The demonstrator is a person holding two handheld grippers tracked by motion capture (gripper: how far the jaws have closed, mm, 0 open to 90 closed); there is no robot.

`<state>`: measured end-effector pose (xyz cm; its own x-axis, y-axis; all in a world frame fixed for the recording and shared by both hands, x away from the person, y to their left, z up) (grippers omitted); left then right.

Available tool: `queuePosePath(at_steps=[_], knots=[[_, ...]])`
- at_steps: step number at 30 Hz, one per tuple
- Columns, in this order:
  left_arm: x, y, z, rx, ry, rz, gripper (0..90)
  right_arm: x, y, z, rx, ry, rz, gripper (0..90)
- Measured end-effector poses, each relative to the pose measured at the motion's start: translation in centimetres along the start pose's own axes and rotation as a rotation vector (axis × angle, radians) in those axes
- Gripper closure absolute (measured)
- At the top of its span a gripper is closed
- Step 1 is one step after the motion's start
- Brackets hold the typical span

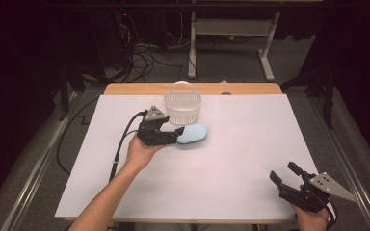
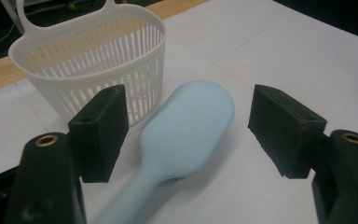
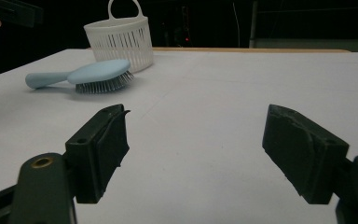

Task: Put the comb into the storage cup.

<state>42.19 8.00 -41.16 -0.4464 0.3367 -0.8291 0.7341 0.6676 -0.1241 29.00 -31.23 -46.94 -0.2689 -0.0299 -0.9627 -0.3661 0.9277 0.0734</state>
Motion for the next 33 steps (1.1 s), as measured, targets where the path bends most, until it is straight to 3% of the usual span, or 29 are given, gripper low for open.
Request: queuePosePath(at_steps=[19, 25, 33], knots=[[-1.6, 1.5, 1.4, -0.020, 0.227, -0.035, 37.9, 0.0, 0.1, 0.1, -0.008, 0.001, 0.003, 22.6], [-1.6, 2.3, 1.9, -0.027, 0.302, -0.039, 42.8, 0.0, 0.1, 0.1, -0.008, 0.001, 0.002, 22.6], [-1.0, 3.6, 2.4, -0.047, 0.385, -0.087, 48.2, 0.0, 0.1, 0.1, -0.008, 0.002, 0.000, 22.6]])
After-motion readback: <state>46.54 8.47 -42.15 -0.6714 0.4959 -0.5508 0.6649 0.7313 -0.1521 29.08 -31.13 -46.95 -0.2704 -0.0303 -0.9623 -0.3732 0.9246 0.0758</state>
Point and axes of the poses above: each handheld gripper's, and its own axes: z roughly forward along the jaws, x roughly out of its underside, y roughly to its left, the point moved 5 cm from there along z, roughly forward along the jaws, and after that the axes turned 5 degrees about x, right-handed, at the moved point
